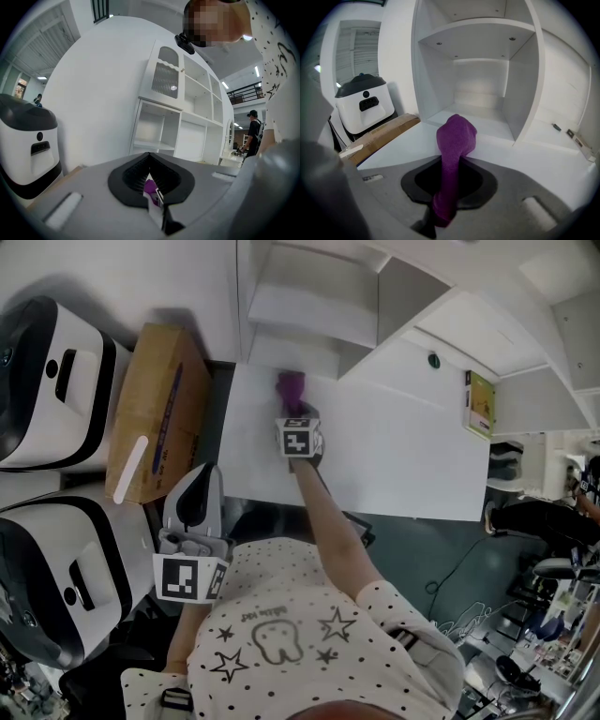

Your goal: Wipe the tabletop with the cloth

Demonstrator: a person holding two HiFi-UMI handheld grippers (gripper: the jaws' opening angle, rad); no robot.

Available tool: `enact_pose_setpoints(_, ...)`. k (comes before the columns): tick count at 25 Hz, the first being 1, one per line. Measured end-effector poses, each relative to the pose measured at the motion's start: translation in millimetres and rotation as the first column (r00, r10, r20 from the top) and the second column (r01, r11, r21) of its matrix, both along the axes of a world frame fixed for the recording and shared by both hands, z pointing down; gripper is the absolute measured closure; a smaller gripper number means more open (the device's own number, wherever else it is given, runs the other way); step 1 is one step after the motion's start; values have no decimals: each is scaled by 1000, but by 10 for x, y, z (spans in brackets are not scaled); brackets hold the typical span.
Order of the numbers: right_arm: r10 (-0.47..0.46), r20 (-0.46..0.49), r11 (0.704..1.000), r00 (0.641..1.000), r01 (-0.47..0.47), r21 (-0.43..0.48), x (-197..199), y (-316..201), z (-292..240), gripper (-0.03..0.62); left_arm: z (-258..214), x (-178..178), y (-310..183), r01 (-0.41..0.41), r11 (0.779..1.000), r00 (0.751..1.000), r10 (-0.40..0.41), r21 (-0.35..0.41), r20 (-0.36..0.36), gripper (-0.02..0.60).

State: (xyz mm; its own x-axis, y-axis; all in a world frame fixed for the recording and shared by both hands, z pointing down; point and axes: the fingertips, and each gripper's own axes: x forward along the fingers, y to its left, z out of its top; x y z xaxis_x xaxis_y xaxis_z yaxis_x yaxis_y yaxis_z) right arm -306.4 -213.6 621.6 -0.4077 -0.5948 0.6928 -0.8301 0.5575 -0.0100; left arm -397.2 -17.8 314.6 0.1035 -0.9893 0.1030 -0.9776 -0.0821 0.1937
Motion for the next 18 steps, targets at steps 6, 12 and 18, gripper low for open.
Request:
enact_pose_setpoints(6, -10, 4, 1000, 1000, 10, 7, -106, 14, -14, 531, -18, -57, 11, 14, 1000, 1000, -14, 9, 1, 586)
enact_pose_setpoints(12, -34, 9, 999, 999, 34, 2, -241, 35, -11, 531, -19, -95, 34, 19, 1000, 1000, -19, 9, 12, 586)
enact_pose_setpoints(18, -65, 37, 998, 997, 66, -5, -401, 51, -3, 531, -44, -98, 34, 19, 1000, 1000, -19, 8, 19, 586)
